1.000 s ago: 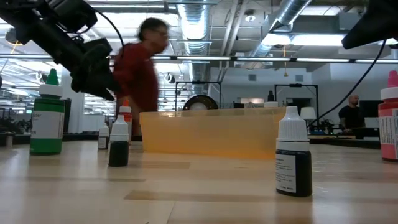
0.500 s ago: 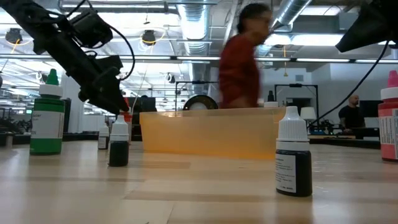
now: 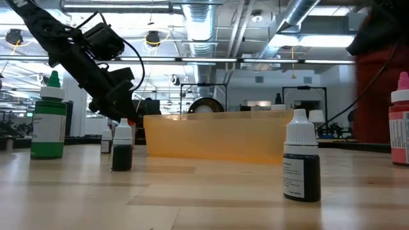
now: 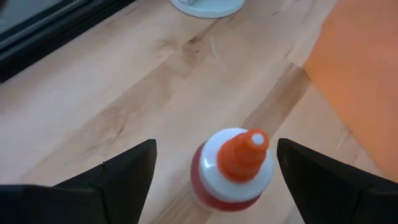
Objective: Pick & Place food coloring
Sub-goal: Put the orange food coloring bottle into the bin
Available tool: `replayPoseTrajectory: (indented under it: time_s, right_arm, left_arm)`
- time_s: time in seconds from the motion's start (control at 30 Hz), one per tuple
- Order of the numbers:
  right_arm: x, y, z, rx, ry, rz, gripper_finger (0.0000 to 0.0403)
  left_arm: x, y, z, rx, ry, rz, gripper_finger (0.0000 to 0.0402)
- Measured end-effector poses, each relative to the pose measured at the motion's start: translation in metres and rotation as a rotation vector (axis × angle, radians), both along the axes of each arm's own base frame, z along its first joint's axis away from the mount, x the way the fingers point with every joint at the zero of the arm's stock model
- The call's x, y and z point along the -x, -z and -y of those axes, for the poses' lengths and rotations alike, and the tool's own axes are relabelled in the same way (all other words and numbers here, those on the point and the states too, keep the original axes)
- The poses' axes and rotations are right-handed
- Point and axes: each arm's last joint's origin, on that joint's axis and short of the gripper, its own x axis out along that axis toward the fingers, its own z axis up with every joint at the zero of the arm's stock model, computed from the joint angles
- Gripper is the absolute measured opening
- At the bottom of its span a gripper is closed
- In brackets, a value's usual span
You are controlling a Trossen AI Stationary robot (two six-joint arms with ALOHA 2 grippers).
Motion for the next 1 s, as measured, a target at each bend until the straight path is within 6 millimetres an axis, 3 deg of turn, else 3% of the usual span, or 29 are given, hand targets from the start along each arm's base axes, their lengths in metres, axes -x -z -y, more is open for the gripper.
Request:
replayPoseTrajectory:
  time_s: [0.17, 0.63, 0.83, 1.0]
  right_arm:
    - [0.0, 0.0, 0.0, 0.0, 0.0, -0.001, 0.0056]
    - [0.0, 0.0, 0.0, 0.001, 0.0, -0.001, 0.0056]
    - [0.0, 0.0, 0.0, 0.001, 0.0, -0.001, 0.0056]
    - [0.0, 0.0, 0.0, 0.001, 0.0, -0.001, 0.0056]
  left_arm:
    - [-0.001, 0.001, -0.001, -0.002, -0.003, 0.001, 0.0304]
    - [-0.001, 0.0, -0.001, 0.01, -0.019, 0.018, 0.0141]
    - [-0.004, -0.005, -0.002, 0.004, -0.029, 0.064, 0.0144]
    - [-0.018, -0.03, -0.007, -0.007, 0.017, 0.152, 0.016]
